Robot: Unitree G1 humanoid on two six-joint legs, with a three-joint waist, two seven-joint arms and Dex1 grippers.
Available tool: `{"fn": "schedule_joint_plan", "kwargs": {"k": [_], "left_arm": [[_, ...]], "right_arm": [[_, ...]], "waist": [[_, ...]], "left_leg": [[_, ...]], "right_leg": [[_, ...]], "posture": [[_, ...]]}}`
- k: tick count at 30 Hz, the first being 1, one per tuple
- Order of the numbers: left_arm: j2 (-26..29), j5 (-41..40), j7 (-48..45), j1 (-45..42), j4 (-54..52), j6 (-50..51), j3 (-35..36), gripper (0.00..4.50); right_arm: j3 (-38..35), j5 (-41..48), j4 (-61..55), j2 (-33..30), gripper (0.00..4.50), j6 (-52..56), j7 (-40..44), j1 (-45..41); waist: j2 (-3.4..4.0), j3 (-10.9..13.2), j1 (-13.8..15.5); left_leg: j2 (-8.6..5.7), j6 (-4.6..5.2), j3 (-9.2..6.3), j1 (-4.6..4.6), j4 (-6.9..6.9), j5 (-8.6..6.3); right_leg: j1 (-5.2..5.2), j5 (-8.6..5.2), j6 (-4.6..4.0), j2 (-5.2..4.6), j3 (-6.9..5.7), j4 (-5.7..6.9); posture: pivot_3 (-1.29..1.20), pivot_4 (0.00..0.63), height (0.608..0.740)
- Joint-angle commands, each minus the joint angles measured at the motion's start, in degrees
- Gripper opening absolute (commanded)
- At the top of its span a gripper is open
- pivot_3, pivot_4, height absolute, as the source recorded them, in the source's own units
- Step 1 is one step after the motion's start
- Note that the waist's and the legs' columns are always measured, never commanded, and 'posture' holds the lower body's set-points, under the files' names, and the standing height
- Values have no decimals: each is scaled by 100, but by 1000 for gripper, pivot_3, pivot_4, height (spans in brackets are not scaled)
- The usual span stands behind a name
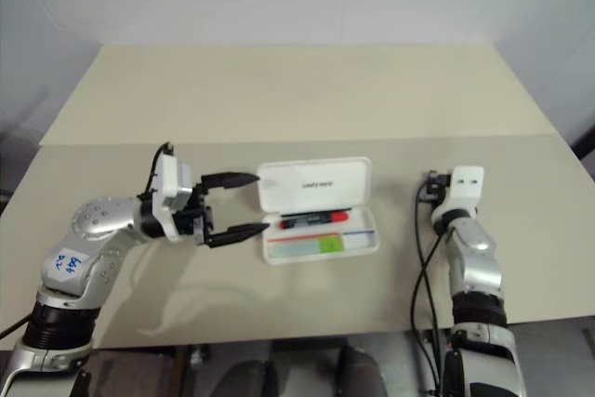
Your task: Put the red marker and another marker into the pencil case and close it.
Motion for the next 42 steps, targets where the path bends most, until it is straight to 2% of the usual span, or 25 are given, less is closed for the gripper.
{"fn": "schedule_joint_plan", "kwargs": {"k": [1,5,13,16,19,21,32,37,42], "left_arm": [[-18,-5,-71,-69,-95,-121,-40,4500],[-21,13,-82,-66,-98,-125,-86,4500],[-42,29,-73,-24,-94,-165,-90,4500],[-47,31,-78,33,-103,-205,-72,4500],[-50,26,-83,60,-96,-242,-60,4500],[-54,23,-78,87,-109,-266,-61,4500],[16,-99,4,226,-368,-168,75,4500],[62,-116,118,273,-479,-82,164,4500],[118,-186,219,374,-670,54,291,4500]], "right_arm": [[110,261,-513,-231,362,-203,848,111],[56,621,-961,-714,362,-349,2007,260],[67,1142,-1122,-1610,362,10,3485,242],[234,1598,-1475,-1998,362,282,4736,412],[846,1341,-1705,-2373,362,-106,5945,587],[1157,1237,-1657,-2410,362,-301,6420,515],[2211,733,-407,-1666,362,-1424,7506,-654],[2707,865,-87,-1783,362,-1650,7560,-825],[2859,901,352,-1879,362,-1864,7560,-981]], "waist": [[3,2,2],[15,9,51],[15,9,47],[14,9,58],[13,9,52],[11,9,50],[7,10,51],[8,10,56],[7,11,50]], "left_leg": [[0,0,0,0,-2,0],[-3,1,-5,-5,-3,-1],[-4,5,-4,-7,-7,-3],[-4,5,-4,-8,-5,-3],[-3,6,-4,-7,-4,-3],[-3,6,-3,-5,-4,-4],[-2,4,-3,-5,8,-1],[-3,3,-11,-9,7,-1],[-4,2,-10,-11,5,-2]], "right_leg": [[0,0,0,0,0,0],[-2,0,0,-2,-1,-1],[-2,0,0,-2,-9,-10],[0,0,1,-2,-9,-15],[3,0,1,-2,-10,-19],[5,1,1,-2,-10,-23],[7,1,2,-1,-11,-21],[7,1,1,-2,-15,-19],[7,1,2,-2,-18,-25]], "posture": [[0,150,740],[0,150,740],[0,150,740],[0,150,740],[0,150,740],[0,150,740],[0,150,740],[0,150,740],[0,150,740]]}}
